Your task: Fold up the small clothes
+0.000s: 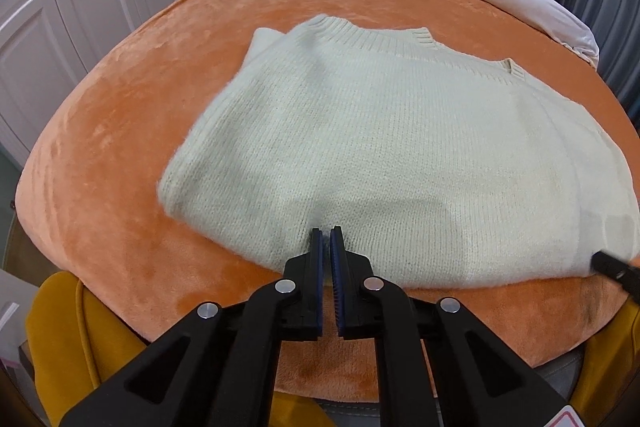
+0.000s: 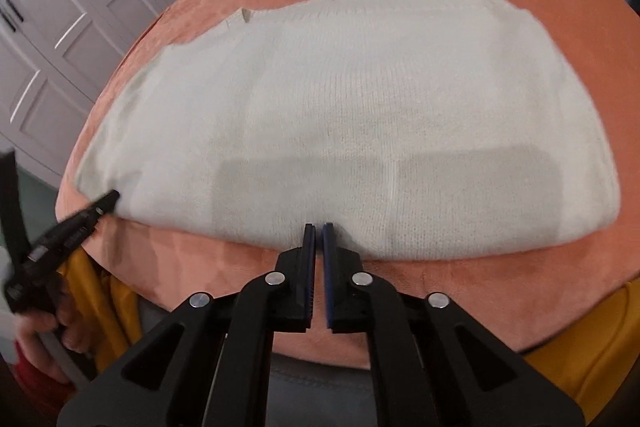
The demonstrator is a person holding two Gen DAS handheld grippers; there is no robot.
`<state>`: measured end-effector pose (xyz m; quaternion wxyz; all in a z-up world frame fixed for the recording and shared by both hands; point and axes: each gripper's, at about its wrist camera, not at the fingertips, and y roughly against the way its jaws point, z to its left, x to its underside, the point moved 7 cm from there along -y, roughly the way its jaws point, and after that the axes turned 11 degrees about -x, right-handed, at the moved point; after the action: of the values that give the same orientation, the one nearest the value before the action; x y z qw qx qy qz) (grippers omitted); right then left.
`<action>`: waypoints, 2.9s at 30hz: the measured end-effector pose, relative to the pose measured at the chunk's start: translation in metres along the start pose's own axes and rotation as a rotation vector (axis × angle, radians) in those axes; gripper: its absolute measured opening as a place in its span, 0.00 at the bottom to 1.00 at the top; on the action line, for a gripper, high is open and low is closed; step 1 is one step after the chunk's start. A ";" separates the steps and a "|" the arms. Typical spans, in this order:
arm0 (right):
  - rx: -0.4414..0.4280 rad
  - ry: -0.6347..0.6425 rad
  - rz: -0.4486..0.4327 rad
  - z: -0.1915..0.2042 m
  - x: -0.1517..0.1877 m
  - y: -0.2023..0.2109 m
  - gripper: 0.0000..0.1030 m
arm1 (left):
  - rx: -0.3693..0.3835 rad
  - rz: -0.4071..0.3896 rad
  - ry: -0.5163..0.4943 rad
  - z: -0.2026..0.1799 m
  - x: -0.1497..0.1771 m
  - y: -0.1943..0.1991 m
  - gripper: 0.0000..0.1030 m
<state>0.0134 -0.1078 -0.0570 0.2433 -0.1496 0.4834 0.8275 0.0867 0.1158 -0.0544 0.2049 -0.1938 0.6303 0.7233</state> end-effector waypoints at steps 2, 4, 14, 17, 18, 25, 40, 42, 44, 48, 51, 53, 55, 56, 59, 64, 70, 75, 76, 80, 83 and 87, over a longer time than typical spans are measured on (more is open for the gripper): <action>-0.009 0.048 -0.031 0.016 -0.018 0.009 0.05 | 0.004 0.001 0.007 0.000 0.000 -0.001 0.08; -0.027 0.087 -0.046 0.035 -0.034 0.012 0.05 | 0.012 0.004 0.014 0.000 0.000 -0.001 0.08; -0.036 0.005 0.057 0.037 -0.044 -0.064 0.04 | 0.096 0.020 0.080 0.008 0.000 -0.002 0.08; -0.030 -0.005 0.072 0.042 -0.059 -0.055 0.06 | 0.121 0.020 0.101 0.010 0.000 -0.002 0.09; -0.022 0.019 0.052 0.047 -0.068 -0.049 0.07 | 0.132 0.022 0.110 0.011 0.000 -0.002 0.09; 0.040 0.039 0.077 0.053 -0.119 -0.079 0.07 | 0.183 0.033 0.153 0.016 0.000 -0.003 0.09; 0.114 -0.043 0.134 0.039 -0.150 -0.130 0.04 | 0.240 0.045 0.192 0.022 0.000 -0.004 0.09; 0.090 -0.049 0.126 0.034 -0.153 -0.140 0.02 | 0.245 0.046 0.196 0.022 0.000 -0.004 0.09; 0.099 -0.072 0.134 0.037 -0.158 -0.136 0.02 | 0.245 0.045 0.195 0.022 0.000 -0.004 0.09; 0.111 -0.033 0.061 0.049 -0.176 -0.120 0.07 | 0.243 0.044 0.191 0.023 0.000 -0.004 0.09; 0.146 -0.051 0.085 0.038 -0.179 -0.133 0.05 | 0.239 0.042 0.187 0.022 0.001 -0.004 0.09; 0.160 -0.057 0.117 0.031 -0.176 -0.150 0.03 | 0.236 0.040 0.183 0.022 0.000 -0.004 0.09; 0.187 -0.015 0.119 0.033 -0.179 -0.158 0.02 | 0.231 0.035 0.179 0.021 0.001 -0.003 0.09; 0.211 0.006 0.127 0.037 -0.180 -0.160 0.01 | 0.229 0.032 0.178 0.020 0.000 -0.002 0.09; 0.217 0.037 0.094 0.048 -0.182 -0.145 0.03 | 0.253 0.006 0.217 0.029 -0.001 0.014 0.13; 0.086 0.061 0.001 0.060 -0.141 -0.078 0.07 | 0.165 -0.105 0.344 0.080 -0.005 0.049 0.65; 0.027 0.049 0.074 0.051 -0.070 -0.065 0.06 | 0.249 0.123 0.440 0.077 -0.007 -0.014 0.66; 0.018 0.063 0.070 0.050 -0.073 -0.078 0.06 | 0.305 0.133 0.462 0.059 -0.041 -0.021 0.08; 0.011 0.063 0.069 0.049 -0.074 -0.077 0.06 | 0.313 0.121 0.453 0.057 -0.046 -0.016 0.08; -0.062 0.007 0.033 0.043 -0.068 -0.060 0.07 | 0.360 -0.025 0.338 0.025 -0.085 0.050 0.07; -0.152 -0.045 -0.014 0.035 -0.058 -0.037 0.10 | 0.393 -0.142 0.198 -0.023 -0.108 0.109 0.07; -0.204 -0.107 -0.066 0.003 -0.040 0.004 0.12 | 0.472 -0.238 0.012 -0.112 -0.122 0.164 0.07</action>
<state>0.0448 -0.1175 -0.0337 0.2793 -0.1448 0.3779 0.8708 0.1025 -0.0216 0.1332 0.3246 -0.2177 0.7555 0.5257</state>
